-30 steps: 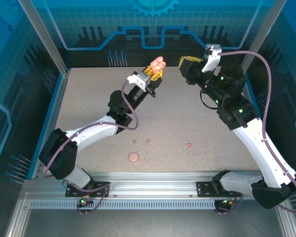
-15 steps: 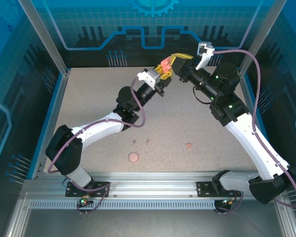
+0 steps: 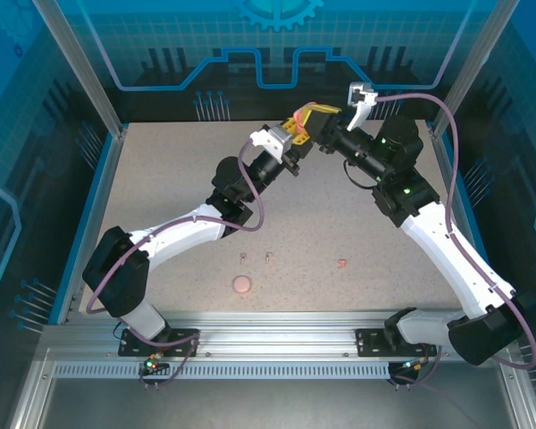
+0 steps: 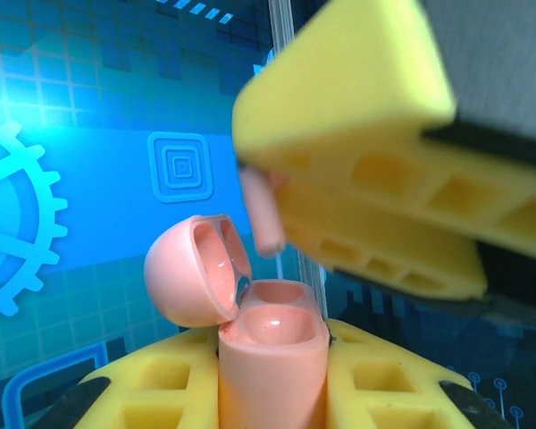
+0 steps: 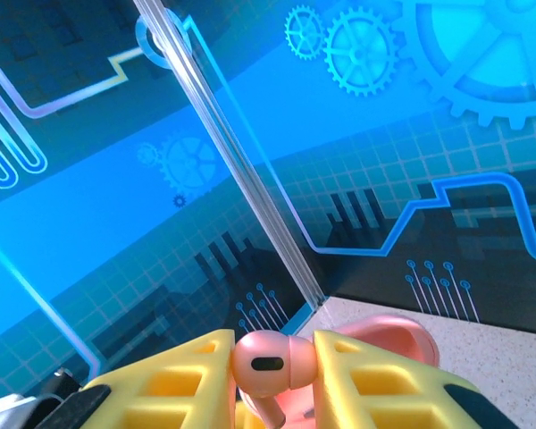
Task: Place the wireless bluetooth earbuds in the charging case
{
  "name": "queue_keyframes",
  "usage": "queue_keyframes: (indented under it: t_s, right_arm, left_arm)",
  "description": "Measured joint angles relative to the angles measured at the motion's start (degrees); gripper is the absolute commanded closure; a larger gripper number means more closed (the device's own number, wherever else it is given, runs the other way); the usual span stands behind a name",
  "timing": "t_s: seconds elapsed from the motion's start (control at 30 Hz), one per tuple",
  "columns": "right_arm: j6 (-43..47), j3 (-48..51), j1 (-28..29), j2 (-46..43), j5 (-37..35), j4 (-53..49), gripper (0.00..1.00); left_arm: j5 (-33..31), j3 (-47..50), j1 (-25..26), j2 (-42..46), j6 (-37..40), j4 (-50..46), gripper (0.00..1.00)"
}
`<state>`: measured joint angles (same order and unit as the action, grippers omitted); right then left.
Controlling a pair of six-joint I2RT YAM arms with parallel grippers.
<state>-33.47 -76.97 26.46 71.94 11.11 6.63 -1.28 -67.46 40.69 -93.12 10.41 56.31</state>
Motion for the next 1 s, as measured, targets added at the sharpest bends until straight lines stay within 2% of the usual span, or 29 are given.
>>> queue_keyframes:
  t_s: [0.6, 1.0]
  right_arm:
    - [0.0, 2.4, 0.0, 0.0, -0.6, 1.8, 0.75]
    - [0.7, 3.9, 0.3, 0.0, -3.7, 2.4, 0.75]
  left_arm:
    - [-1.5, -0.9, 0.0, -0.7, -0.2, -1.3, 1.00]
    - [-3.1, -2.1, 0.1, -1.8, -1.5, -3.0, 1.00]
